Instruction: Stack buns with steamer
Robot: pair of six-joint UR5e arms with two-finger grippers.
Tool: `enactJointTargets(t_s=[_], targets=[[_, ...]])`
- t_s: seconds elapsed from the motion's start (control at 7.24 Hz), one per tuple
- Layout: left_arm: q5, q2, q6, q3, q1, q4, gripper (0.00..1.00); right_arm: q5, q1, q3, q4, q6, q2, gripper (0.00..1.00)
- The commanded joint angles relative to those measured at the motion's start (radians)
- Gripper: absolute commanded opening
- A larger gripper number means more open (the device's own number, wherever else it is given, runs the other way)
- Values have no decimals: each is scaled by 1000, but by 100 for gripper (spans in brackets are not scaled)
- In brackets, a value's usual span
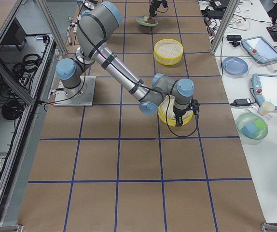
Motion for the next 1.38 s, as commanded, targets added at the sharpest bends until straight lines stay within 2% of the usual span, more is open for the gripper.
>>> enactJointTargets(t_s=[0.0, 0.28, 0.41, 0.55, 0.69, 0.83, 1.11, 1.24], targets=[[31, 21, 7, 31, 1, -14, 0, 0, 0, 1, 1, -1, 1, 49], [1, 65, -22, 64, -37, -6, 0, 0, 0, -1, 0, 10, -1, 47], [1, 65, -34, 111, -81, -5, 0, 3, -2, 1, 0, 13, 1, 37], [-84, 73, -83, 136, -123, 3, 0, 3, 0, 1, 0, 14, -1, 33], [-169, 70, -164, 139, -166, 62, 0, 3, 0, 1, 0, 17, -2, 33], [-209, 62, -203, 139, -222, 110, 0, 2, 0, -1, 0, 22, -2, 22], [-266, 30, -374, 137, -333, 306, 0, 3, 0, -1, 1, 22, -7, 13], [-331, 15, -440, 136, -370, 372, 0, 3, 0, -1, 1, 20, -8, 5]])
